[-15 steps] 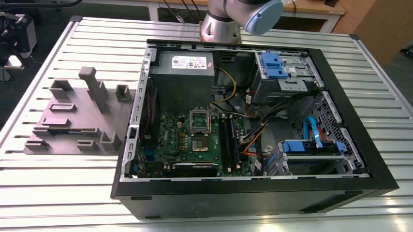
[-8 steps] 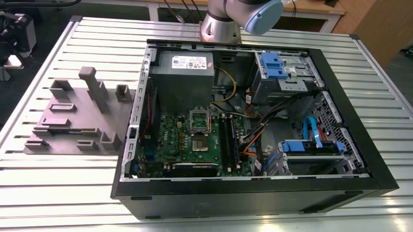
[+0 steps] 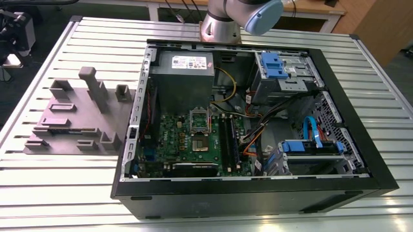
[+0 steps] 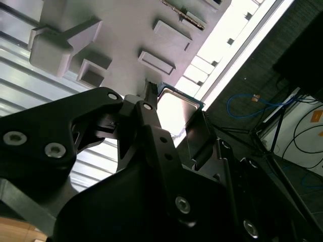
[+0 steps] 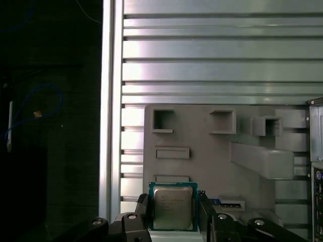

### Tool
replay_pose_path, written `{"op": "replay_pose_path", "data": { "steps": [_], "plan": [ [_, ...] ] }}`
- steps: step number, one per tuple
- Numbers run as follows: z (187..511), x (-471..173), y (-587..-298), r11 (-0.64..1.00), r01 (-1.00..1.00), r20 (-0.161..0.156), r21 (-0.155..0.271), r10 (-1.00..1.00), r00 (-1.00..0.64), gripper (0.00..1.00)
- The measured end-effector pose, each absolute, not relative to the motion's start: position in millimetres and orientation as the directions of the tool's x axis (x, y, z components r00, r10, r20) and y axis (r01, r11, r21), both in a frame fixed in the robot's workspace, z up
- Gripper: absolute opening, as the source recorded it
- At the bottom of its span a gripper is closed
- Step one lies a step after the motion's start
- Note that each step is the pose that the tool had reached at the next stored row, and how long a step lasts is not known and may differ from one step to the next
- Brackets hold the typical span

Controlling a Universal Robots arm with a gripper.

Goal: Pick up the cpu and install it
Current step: 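Pick up the cpu and move it towards the insertion slot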

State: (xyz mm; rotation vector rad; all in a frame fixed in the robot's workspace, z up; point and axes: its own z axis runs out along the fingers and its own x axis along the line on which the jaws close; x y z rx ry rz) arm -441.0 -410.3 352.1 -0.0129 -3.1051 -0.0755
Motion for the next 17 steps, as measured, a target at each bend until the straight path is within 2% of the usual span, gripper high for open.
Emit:
{"op": "replay_pose_path", "data": {
  "steps": [17],
  "plan": [
    [358.6, -441.0, -410.3, 0.999, 0.009, 0.036, 0.049, 0.007, -0.999, 0.47]
  ]
}}
